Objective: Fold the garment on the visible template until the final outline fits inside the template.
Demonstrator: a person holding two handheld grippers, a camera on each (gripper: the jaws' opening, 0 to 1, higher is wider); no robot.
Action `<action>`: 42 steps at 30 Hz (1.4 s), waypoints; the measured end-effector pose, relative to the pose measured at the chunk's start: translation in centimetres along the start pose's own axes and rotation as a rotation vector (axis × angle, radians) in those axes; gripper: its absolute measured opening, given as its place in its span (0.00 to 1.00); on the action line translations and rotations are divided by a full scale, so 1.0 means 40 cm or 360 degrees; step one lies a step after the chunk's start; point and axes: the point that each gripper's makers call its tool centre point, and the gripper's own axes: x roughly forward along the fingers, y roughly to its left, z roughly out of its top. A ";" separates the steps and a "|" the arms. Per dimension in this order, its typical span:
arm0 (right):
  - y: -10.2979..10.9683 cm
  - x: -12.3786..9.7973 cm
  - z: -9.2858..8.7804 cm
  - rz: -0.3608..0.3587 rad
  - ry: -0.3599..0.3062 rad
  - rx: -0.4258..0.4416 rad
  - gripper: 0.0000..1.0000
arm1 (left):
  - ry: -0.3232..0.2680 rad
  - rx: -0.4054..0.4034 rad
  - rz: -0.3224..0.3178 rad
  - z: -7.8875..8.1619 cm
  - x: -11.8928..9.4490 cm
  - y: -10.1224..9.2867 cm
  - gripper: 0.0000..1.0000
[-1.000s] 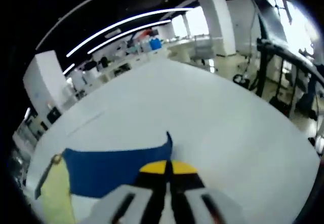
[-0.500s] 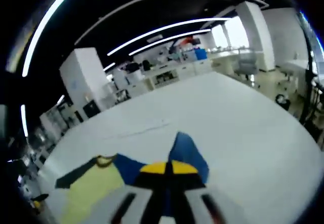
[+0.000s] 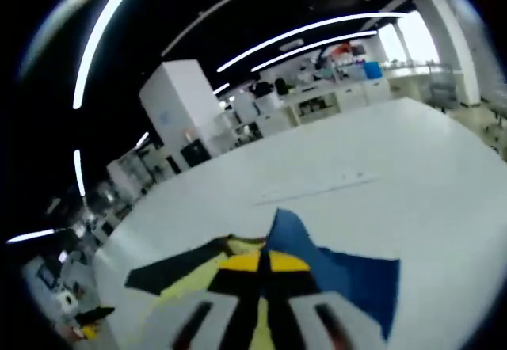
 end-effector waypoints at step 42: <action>0.435 0.298 -0.290 0.0384 0.0310 -0.0072 0.00 | 0.0128 -0.0052 0.0041 -0.065 -0.004 0.019 0.78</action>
